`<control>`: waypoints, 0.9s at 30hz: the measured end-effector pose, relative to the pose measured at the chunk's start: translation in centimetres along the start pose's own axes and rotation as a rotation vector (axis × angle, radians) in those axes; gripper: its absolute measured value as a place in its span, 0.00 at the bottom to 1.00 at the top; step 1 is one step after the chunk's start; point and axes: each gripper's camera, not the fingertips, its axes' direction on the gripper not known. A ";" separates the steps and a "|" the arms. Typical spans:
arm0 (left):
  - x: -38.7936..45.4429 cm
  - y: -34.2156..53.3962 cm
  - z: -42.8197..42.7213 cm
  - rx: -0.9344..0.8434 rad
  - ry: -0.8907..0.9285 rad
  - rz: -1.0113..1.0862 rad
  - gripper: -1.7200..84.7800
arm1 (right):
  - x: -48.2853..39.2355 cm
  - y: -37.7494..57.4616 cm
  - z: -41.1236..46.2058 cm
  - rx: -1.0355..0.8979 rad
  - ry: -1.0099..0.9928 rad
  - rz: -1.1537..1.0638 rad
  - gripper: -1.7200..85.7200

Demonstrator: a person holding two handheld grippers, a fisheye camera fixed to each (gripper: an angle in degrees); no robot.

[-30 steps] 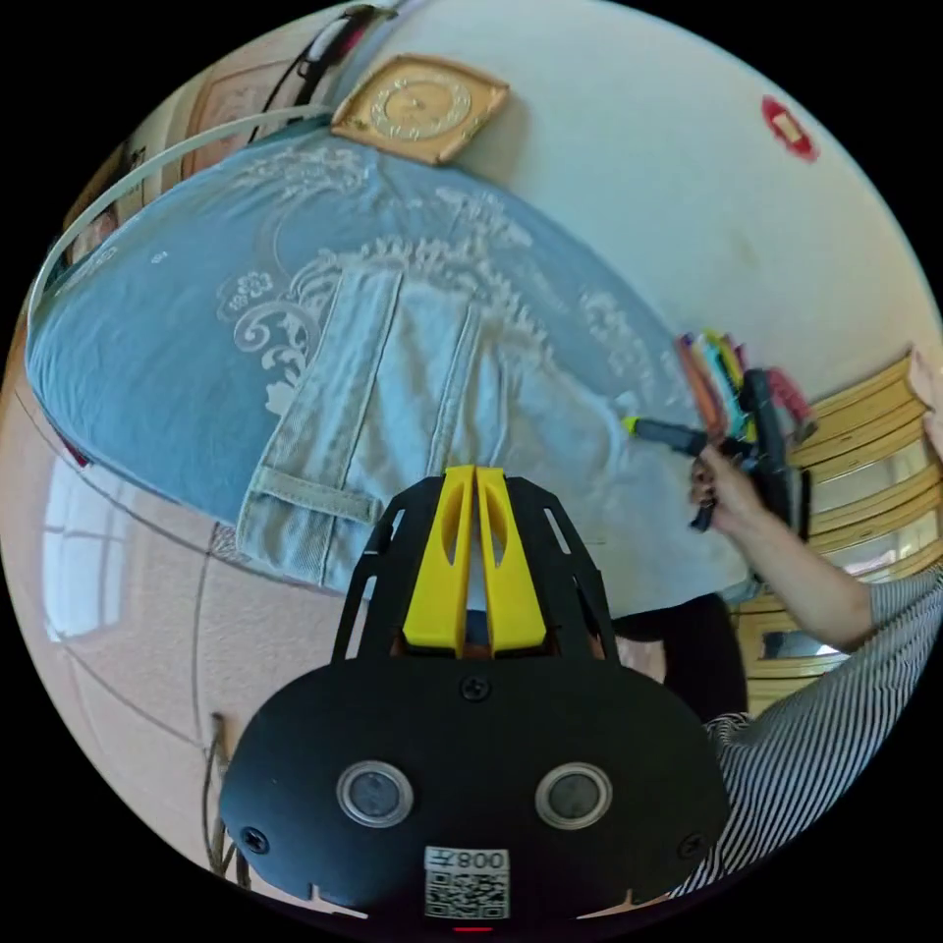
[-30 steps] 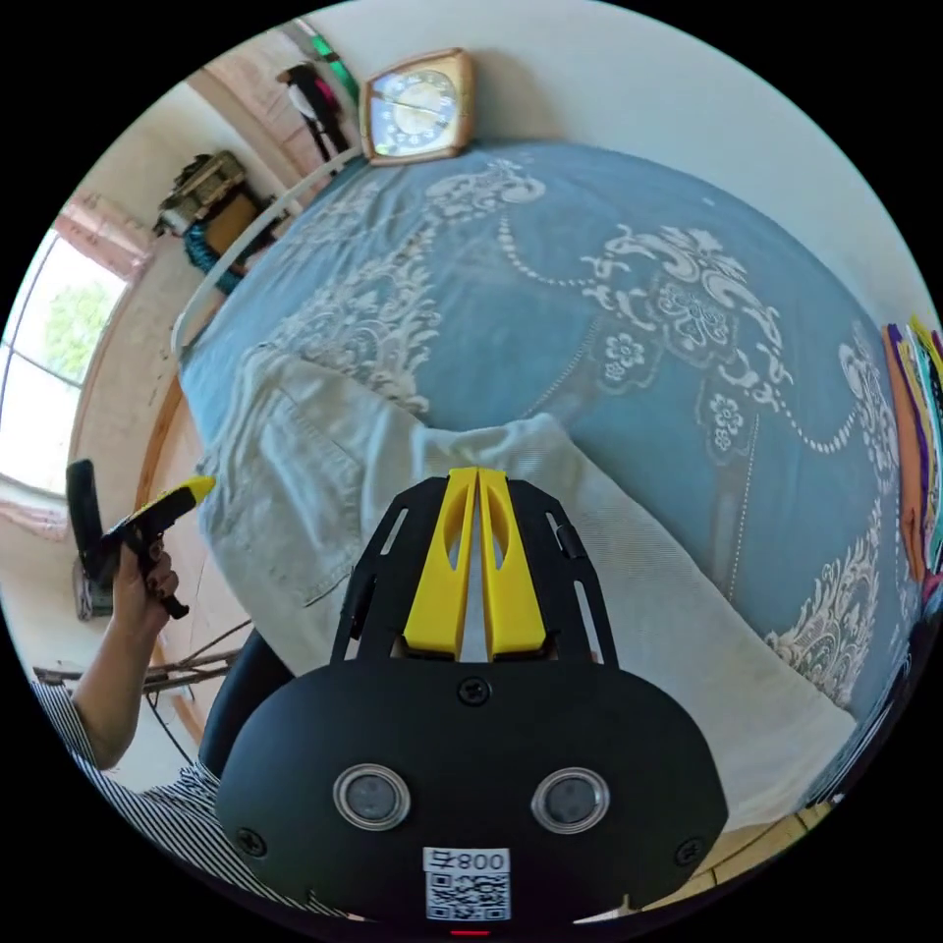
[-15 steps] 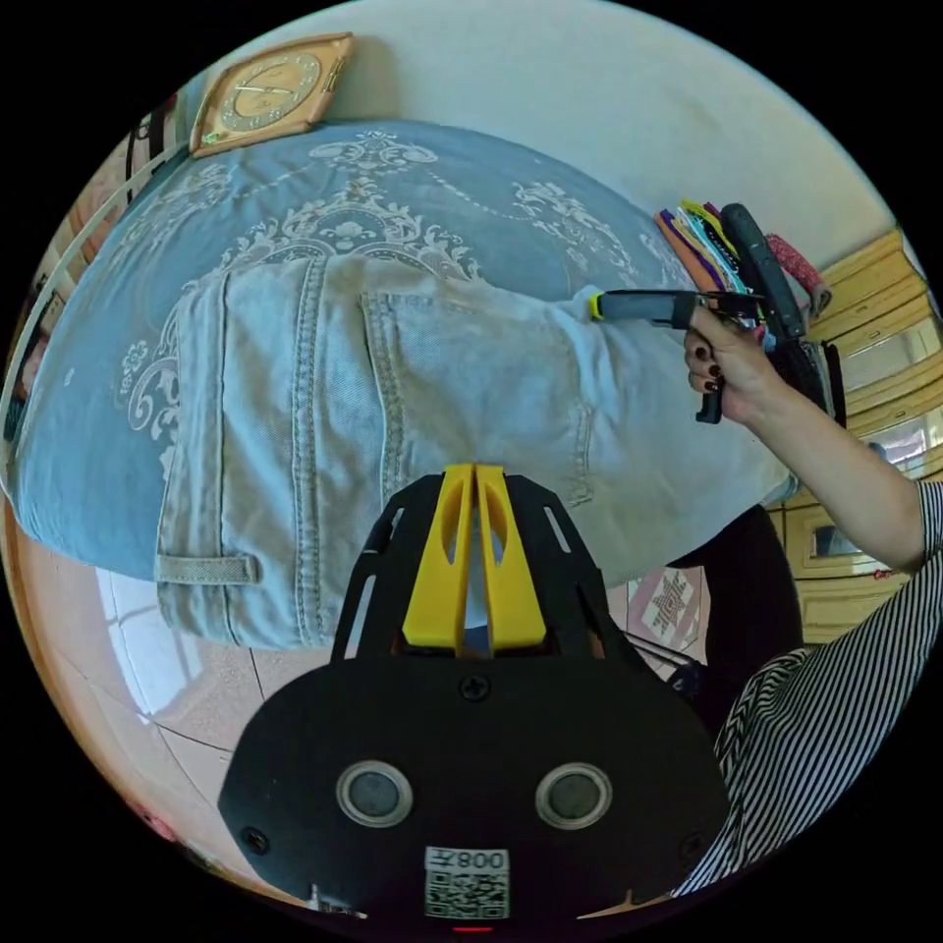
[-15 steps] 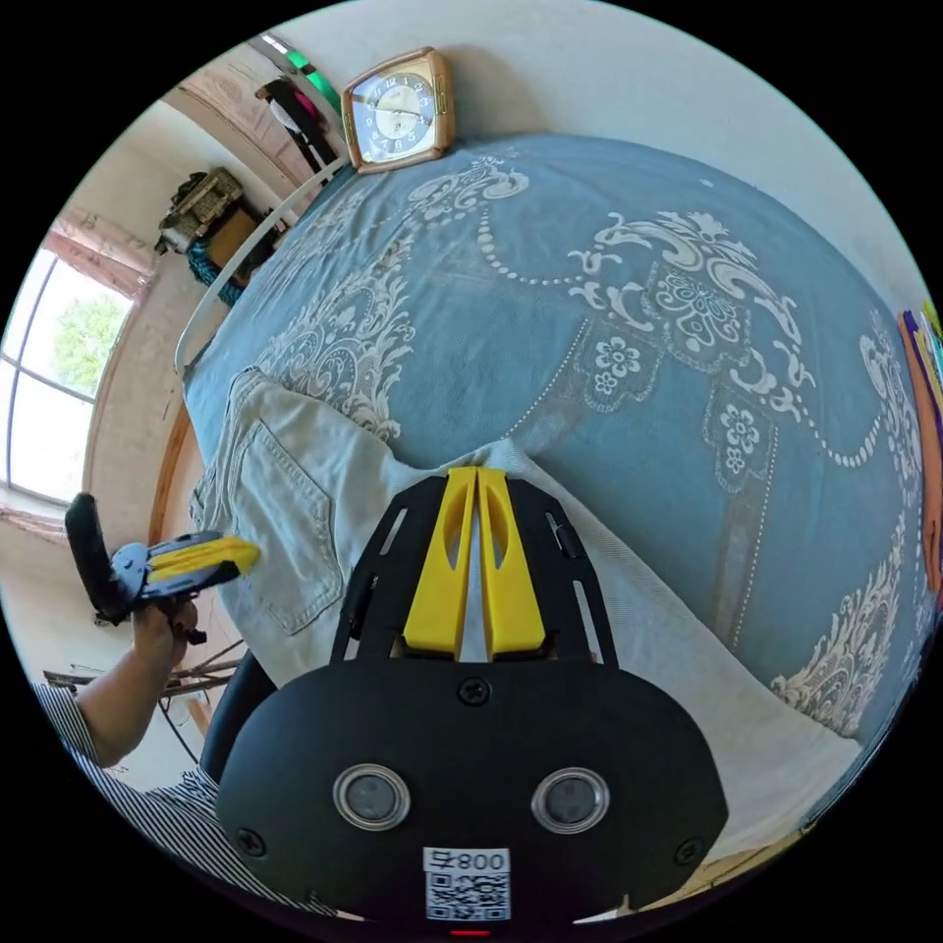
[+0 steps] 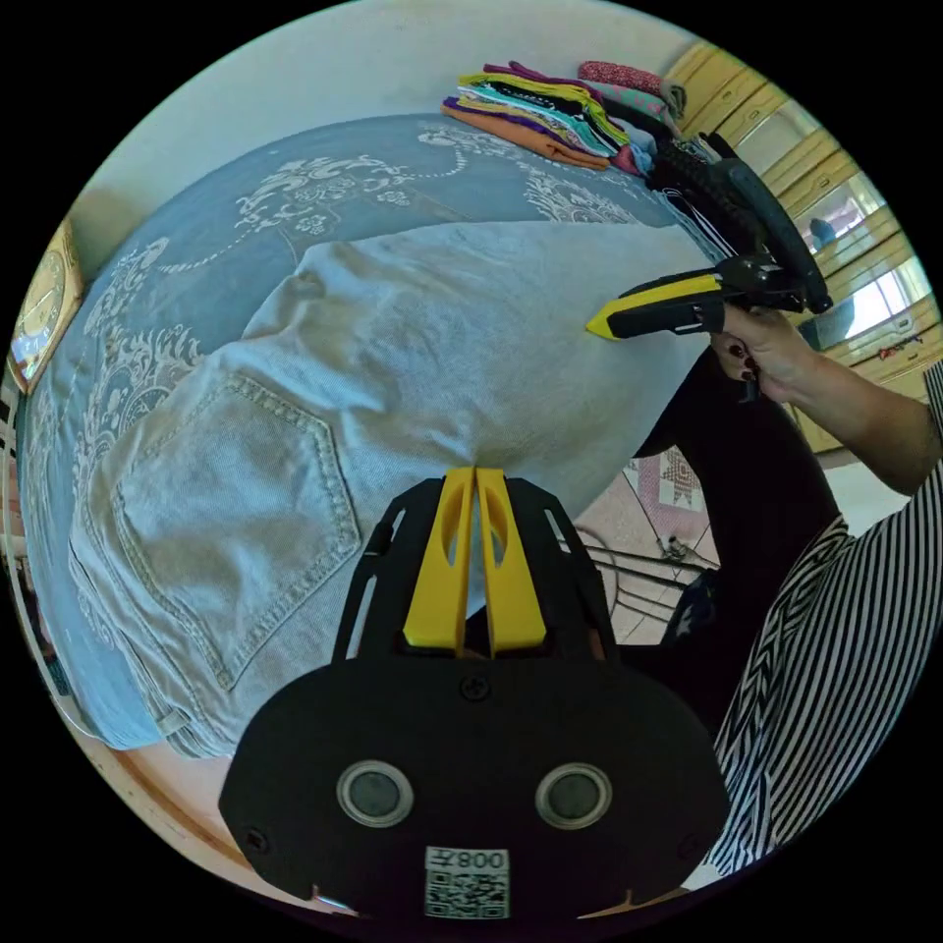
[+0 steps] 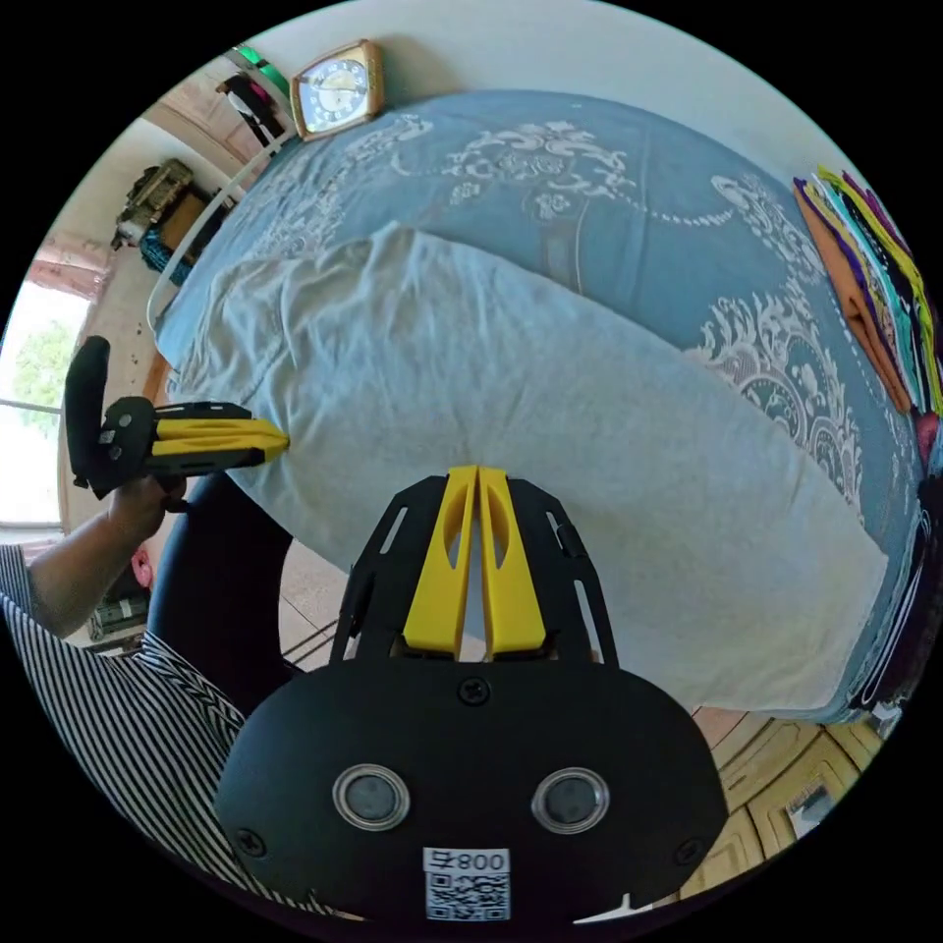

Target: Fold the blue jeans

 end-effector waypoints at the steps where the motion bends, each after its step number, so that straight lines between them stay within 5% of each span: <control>1: 0.5 -1.8 0.6 -0.023 0.030 -0.018 0.02 | 0.8 0.6 -0.1 0.002 -0.018 0.014 0.02; 7: 5.5 -11.7 1.8 -0.054 0.080 -0.031 0.03 | 7.8 6.7 -3.2 0.009 -0.078 0.058 0.02; 18: 24.4 -38.8 10.0 -0.086 0.276 0.353 0.11 | 36.2 35.2 -17.3 0.438 -0.004 0.781 0.08; 27: 40.6 -60.1 19.1 -0.164 0.260 0.578 0.14 | 49.7 50.1 -19.9 0.486 -0.050 1.021 0.17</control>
